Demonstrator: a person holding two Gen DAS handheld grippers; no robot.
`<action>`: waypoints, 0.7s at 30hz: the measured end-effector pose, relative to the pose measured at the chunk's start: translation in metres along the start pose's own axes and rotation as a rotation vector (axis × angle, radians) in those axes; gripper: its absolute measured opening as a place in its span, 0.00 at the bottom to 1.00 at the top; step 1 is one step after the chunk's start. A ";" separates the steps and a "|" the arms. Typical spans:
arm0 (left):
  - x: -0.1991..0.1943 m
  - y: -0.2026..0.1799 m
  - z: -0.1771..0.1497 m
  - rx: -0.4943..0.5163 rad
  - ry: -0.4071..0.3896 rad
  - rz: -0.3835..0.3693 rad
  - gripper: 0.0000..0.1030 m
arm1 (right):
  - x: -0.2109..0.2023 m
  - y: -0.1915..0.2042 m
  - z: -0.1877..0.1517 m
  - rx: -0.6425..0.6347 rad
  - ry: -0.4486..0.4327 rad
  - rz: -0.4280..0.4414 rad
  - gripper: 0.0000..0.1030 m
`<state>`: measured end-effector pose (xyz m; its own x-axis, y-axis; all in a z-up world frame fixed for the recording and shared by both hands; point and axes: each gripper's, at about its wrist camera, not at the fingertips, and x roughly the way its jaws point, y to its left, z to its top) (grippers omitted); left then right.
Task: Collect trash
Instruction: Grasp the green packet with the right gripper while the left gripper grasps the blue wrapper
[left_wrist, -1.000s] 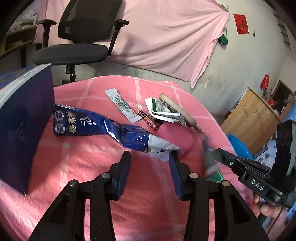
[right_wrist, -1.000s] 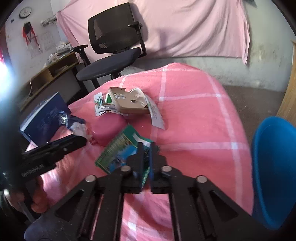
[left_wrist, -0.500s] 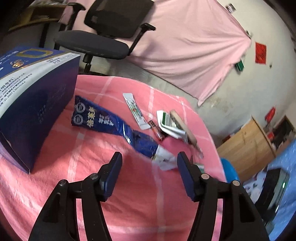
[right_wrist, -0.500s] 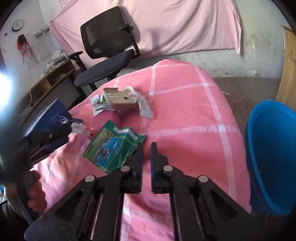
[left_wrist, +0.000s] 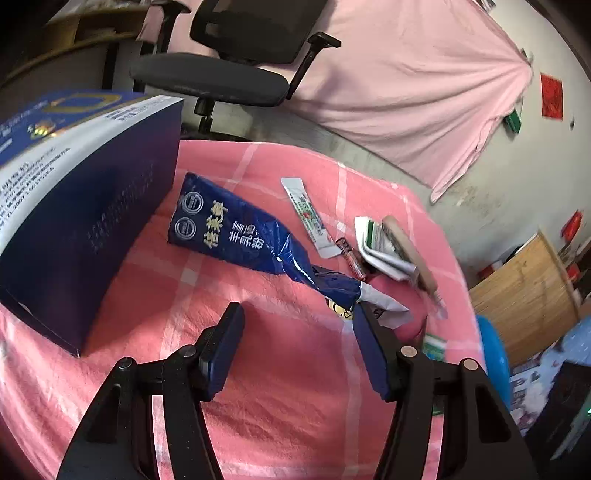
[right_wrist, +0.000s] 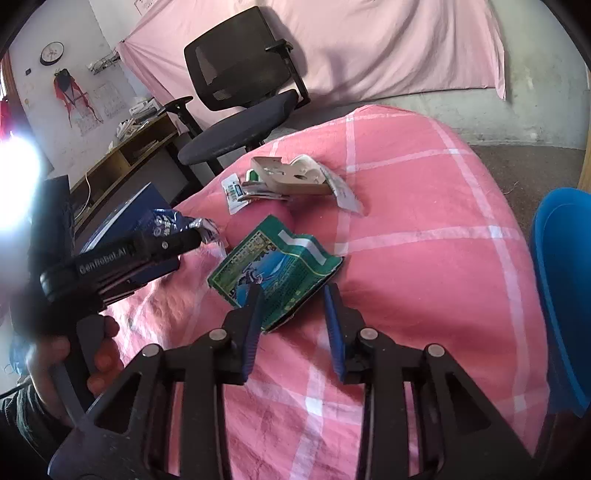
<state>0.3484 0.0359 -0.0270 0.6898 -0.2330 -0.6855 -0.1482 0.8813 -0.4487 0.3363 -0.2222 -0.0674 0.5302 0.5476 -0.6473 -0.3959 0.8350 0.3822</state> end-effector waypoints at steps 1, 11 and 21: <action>-0.002 0.002 0.001 -0.012 -0.001 -0.026 0.53 | 0.001 0.000 0.000 0.001 0.002 -0.001 0.45; -0.010 -0.003 0.007 -0.026 -0.005 -0.060 0.53 | 0.006 0.000 -0.004 0.023 0.033 0.031 0.45; -0.011 0.005 0.009 -0.063 -0.010 -0.056 0.24 | 0.009 -0.003 -0.005 0.068 0.026 0.052 0.29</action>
<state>0.3465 0.0461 -0.0168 0.7050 -0.2774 -0.6527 -0.1533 0.8390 -0.5221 0.3382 -0.2202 -0.0778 0.4906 0.5893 -0.6419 -0.3703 0.8078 0.4586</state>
